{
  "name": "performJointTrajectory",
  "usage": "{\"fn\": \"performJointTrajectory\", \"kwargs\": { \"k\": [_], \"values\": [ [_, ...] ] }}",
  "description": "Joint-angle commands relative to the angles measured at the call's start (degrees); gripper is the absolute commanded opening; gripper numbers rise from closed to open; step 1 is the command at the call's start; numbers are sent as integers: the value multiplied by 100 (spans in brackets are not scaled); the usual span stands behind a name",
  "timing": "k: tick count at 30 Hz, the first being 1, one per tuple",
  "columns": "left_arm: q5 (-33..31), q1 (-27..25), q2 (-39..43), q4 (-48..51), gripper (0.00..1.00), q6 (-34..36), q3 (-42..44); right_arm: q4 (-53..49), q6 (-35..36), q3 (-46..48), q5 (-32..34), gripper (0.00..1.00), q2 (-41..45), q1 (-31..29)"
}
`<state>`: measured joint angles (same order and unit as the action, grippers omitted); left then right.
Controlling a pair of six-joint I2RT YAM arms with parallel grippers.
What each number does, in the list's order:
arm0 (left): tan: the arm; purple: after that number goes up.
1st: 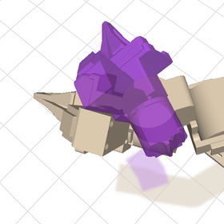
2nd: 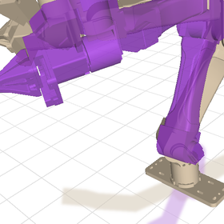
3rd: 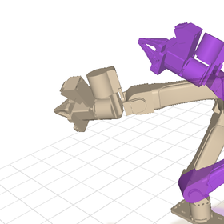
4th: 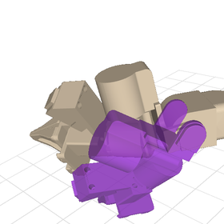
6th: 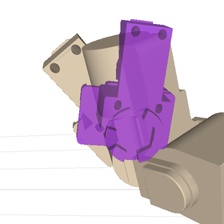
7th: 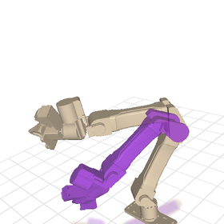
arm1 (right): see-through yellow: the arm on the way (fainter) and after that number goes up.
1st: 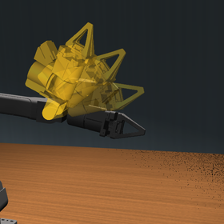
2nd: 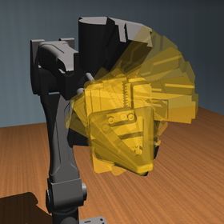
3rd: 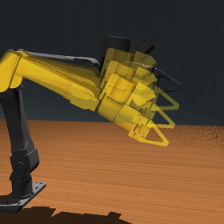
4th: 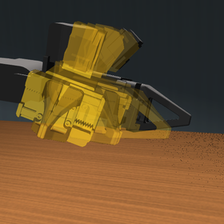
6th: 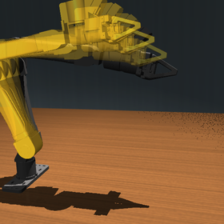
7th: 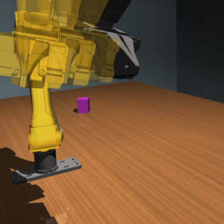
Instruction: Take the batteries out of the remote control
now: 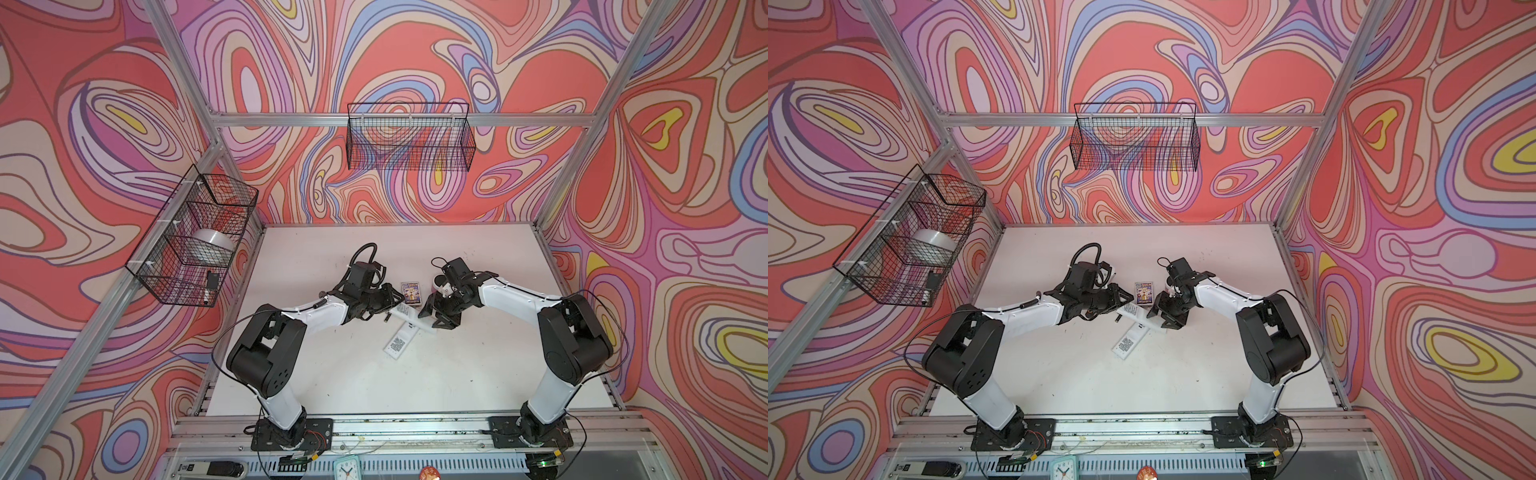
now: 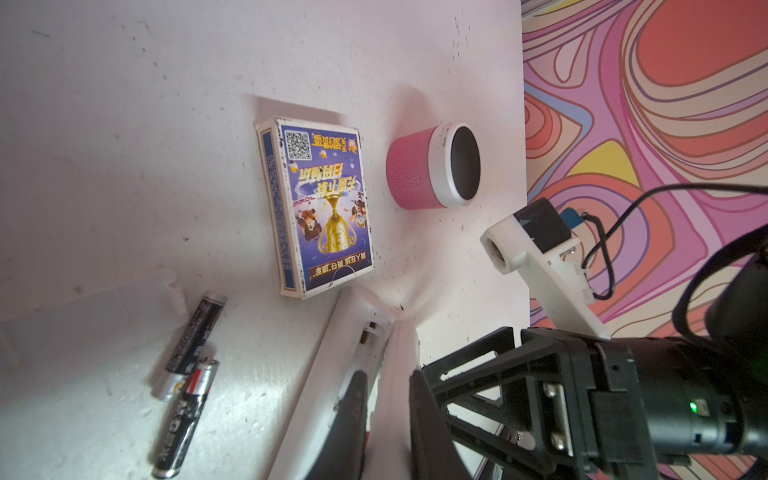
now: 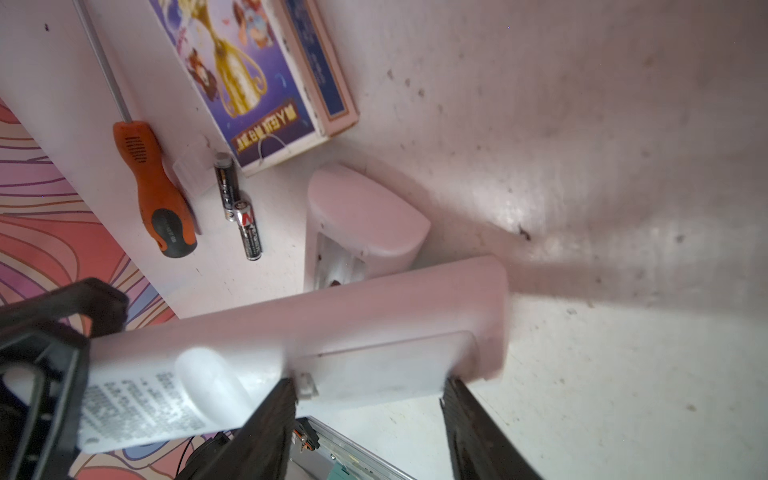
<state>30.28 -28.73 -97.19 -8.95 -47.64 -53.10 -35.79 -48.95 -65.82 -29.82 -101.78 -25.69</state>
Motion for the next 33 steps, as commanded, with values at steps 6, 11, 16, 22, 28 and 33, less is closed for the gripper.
{"fn": "performJointTrajectory", "kwargs": {
  "k": [6,11,16,22,28,33],
  "values": [
    [-208,-12,86,203,0,175,89,-236,123,-420,167,98,-495,-72],
    [-198,-18,94,244,0,217,63,-409,197,-555,246,98,-641,-92],
    [-163,-20,82,229,0,224,55,-682,332,-844,319,98,-816,-128],
    [-161,-62,60,218,0,229,25,-1233,737,-1250,460,98,-1128,-251],
    [-290,-115,90,348,0,246,3,-1927,1268,-1377,1174,98,-1297,-366],
    [-805,-236,215,1168,0,719,-287,-2347,1466,-1478,1951,98,-1141,-366]
  ]
}}
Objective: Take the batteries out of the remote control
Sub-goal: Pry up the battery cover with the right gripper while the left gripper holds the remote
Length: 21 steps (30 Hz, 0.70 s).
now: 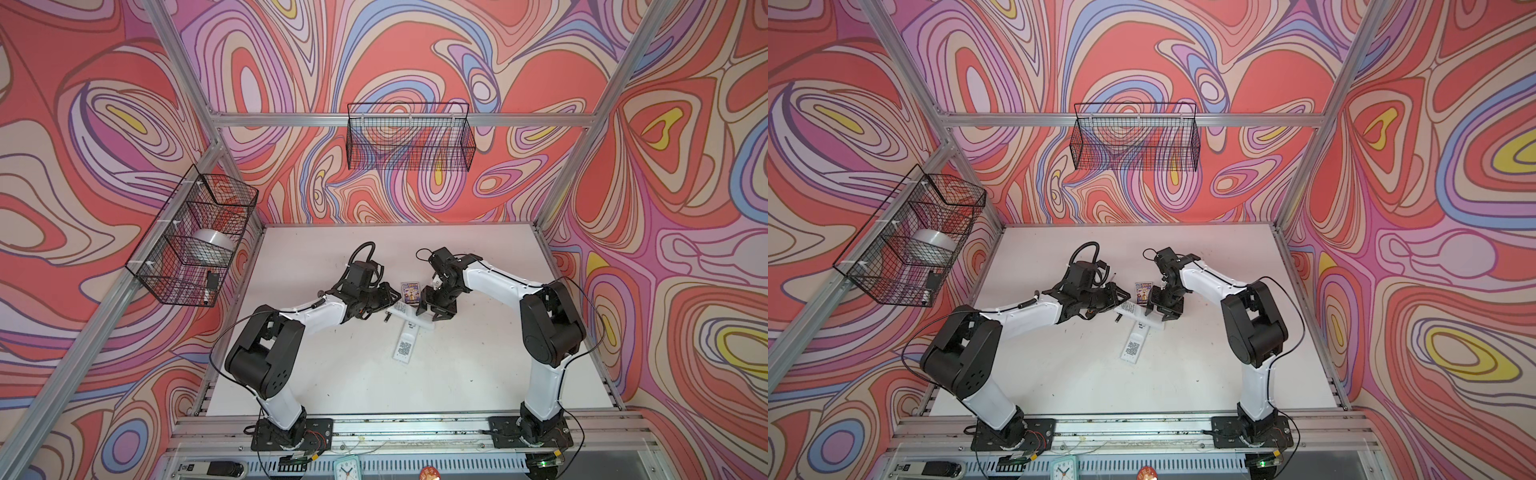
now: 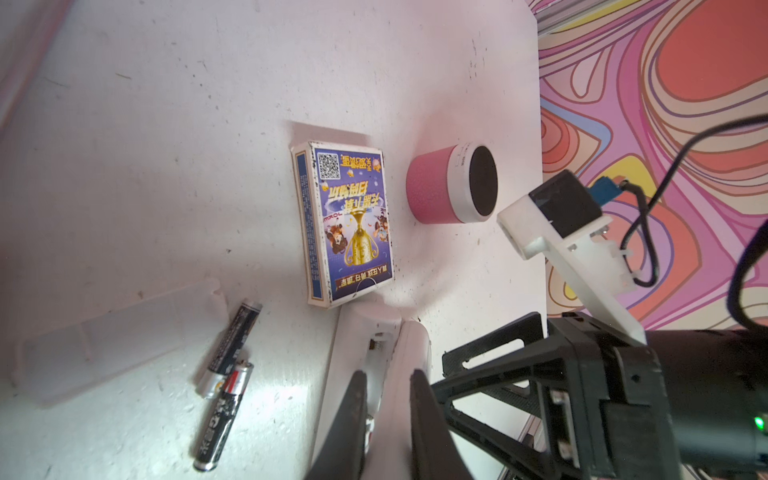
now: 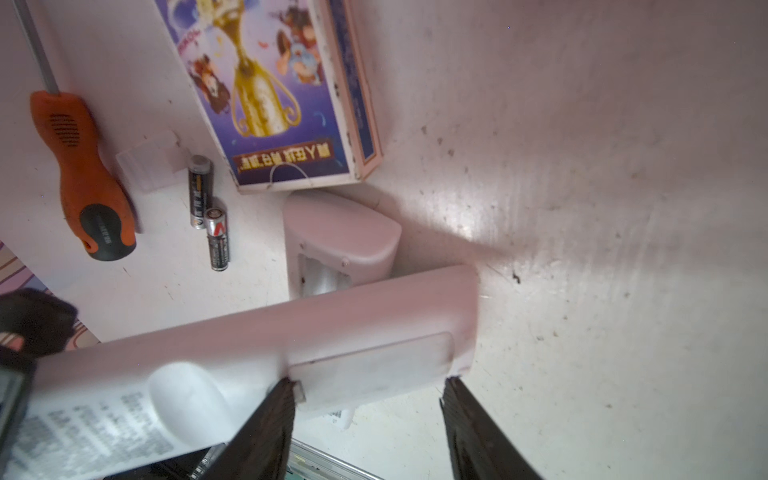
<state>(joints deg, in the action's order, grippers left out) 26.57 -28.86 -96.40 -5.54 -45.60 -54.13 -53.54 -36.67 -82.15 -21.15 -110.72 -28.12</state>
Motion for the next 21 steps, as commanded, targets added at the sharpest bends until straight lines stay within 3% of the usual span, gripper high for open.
{"fn": "performJointTrajectory", "kwargs": {
  "k": [1,9,17,21],
  "values": [
    [-577,-263,168,1035,0,657,-277,-636,247,109,1206,98,-191,-124],
    [-1472,-524,236,1992,0,1296,-774,-1381,299,-142,2193,98,204,-27],
    [-1476,-532,232,1933,0,1254,-702,-893,198,835,1649,98,1491,513],
    [-1353,-533,189,1872,0,1251,-713,-254,297,885,698,98,1817,579]
  ]
}}
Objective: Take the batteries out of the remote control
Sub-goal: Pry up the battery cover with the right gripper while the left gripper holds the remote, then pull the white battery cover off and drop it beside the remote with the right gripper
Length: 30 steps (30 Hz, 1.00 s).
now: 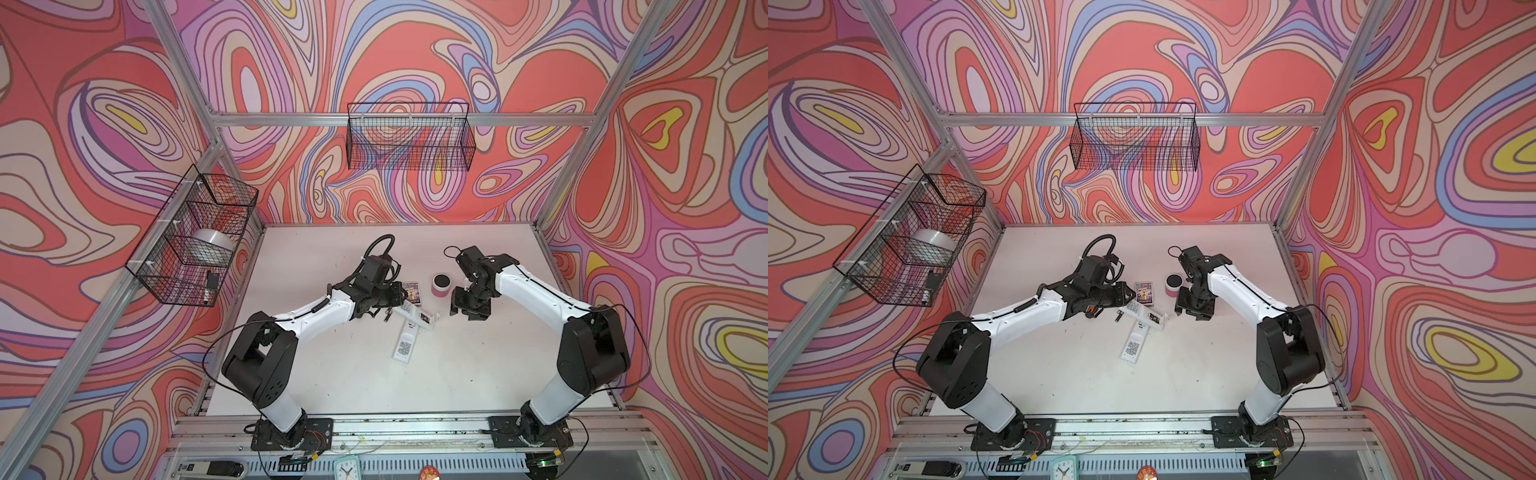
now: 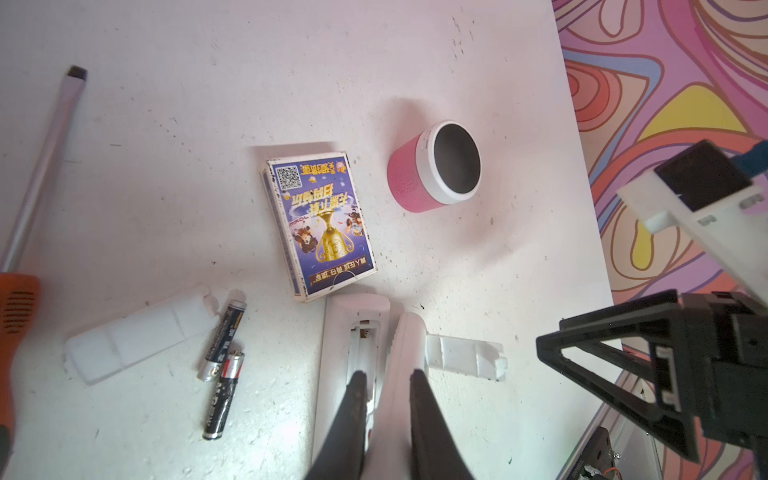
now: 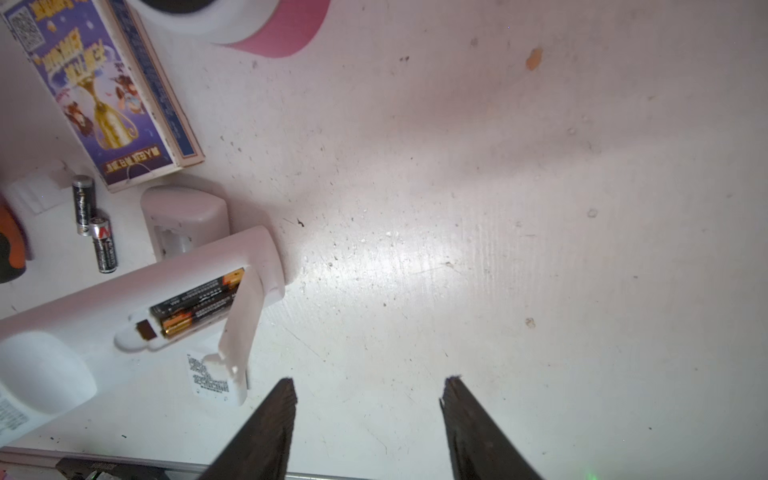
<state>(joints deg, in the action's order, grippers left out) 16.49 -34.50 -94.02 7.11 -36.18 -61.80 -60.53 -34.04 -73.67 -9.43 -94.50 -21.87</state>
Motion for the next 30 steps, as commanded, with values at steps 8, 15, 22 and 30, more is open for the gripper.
{"fn": "performJointTrajectory", "kwargs": {
  "k": [8,15,22,30],
  "values": [
    [38,30,-178,452,0,151,72,718,143,-283,-1595,93,-81,17],
    [43,31,-229,459,0,83,54,632,182,-401,-1518,75,-603,-99],
    [-21,23,-244,440,0,14,64,219,364,-755,-1113,60,-1222,-441],
    [-167,-54,-257,449,0,-58,50,-45,448,-1020,-770,29,-1369,-448]
  ]
}}
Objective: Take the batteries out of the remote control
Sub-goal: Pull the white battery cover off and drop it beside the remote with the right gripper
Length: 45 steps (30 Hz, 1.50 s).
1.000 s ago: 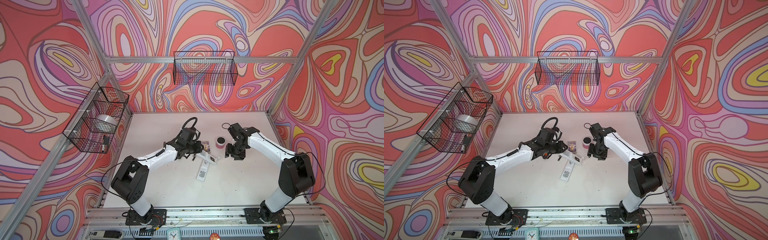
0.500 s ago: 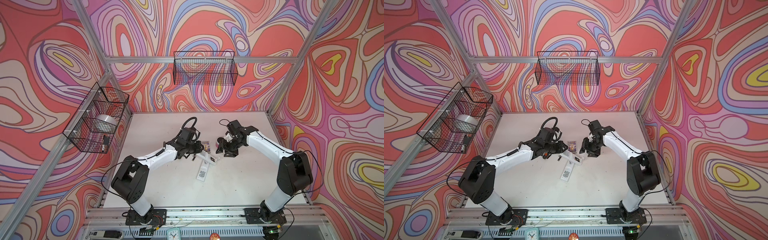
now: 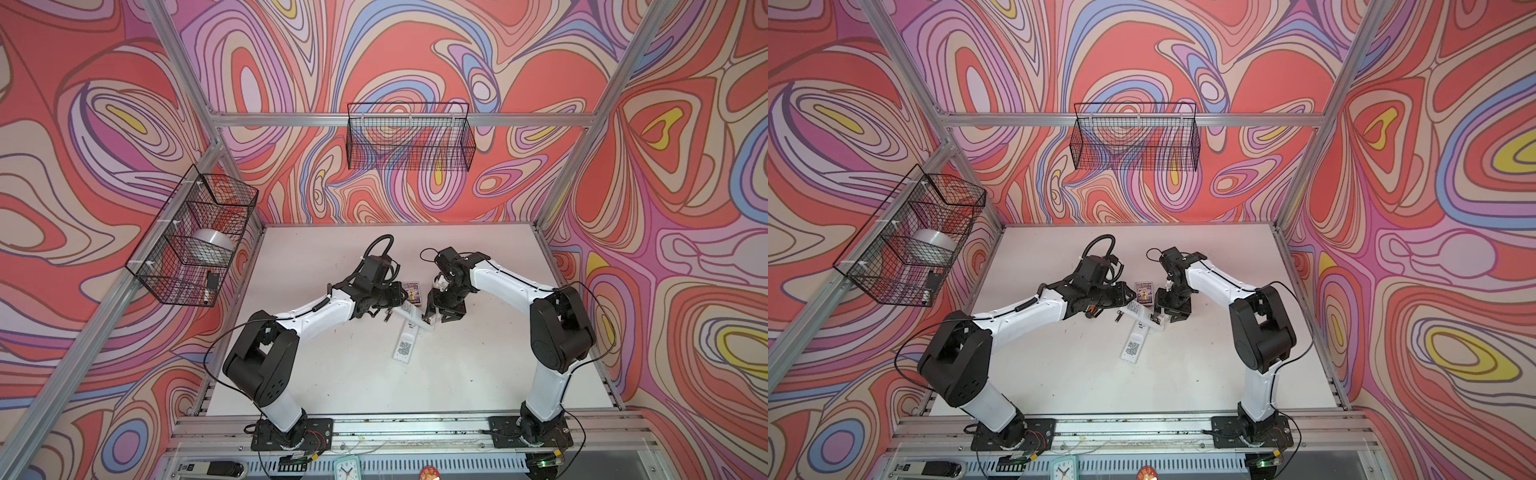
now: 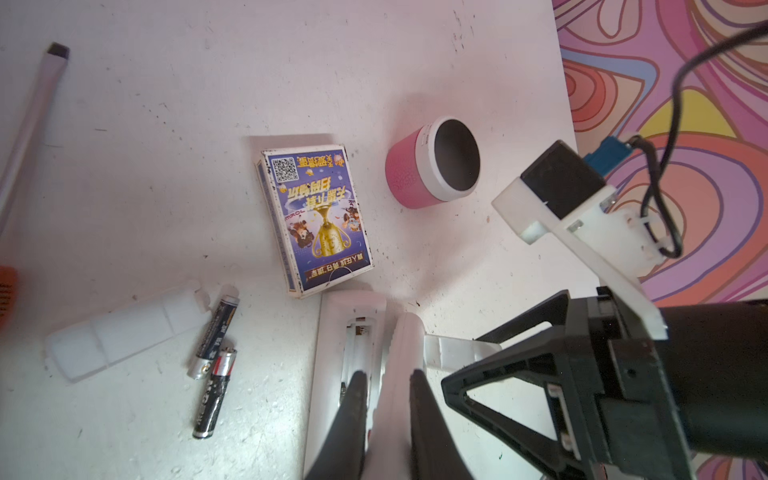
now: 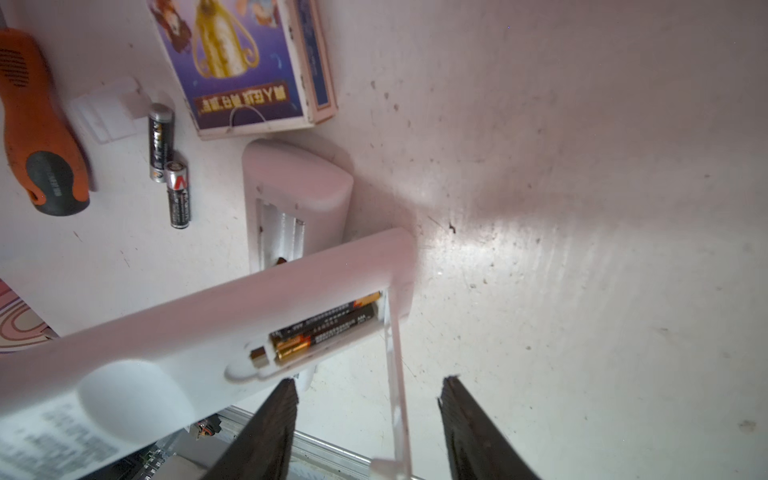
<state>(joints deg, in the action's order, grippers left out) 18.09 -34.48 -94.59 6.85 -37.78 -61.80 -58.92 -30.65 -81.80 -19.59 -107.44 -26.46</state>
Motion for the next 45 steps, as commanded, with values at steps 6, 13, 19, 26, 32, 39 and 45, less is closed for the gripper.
{"fn": "performJointTrajectory", "kwargs": {
  "k": [6,13,19,26,32,39,45],
  "values": [
    [-453,-141,-218,531,0,104,12,-353,259,-249,376,9,-47,16],
    [-506,-162,-300,733,0,195,-180,-585,302,-434,418,6,50,12],
    [-488,-162,-328,782,0,201,-108,-951,463,-517,838,7,367,208],
    [-278,-160,-313,715,0,213,-38,-251,574,170,311,12,412,845],
    [306,-17,-394,293,0,-105,179,184,534,166,-45,35,61,999],
    [752,243,-546,-41,5,-454,523,-150,696,-215,285,58,129,1173],
    [1118,398,-736,-681,12,-886,941,-234,706,-310,304,61,274,1204]
  ]
}}
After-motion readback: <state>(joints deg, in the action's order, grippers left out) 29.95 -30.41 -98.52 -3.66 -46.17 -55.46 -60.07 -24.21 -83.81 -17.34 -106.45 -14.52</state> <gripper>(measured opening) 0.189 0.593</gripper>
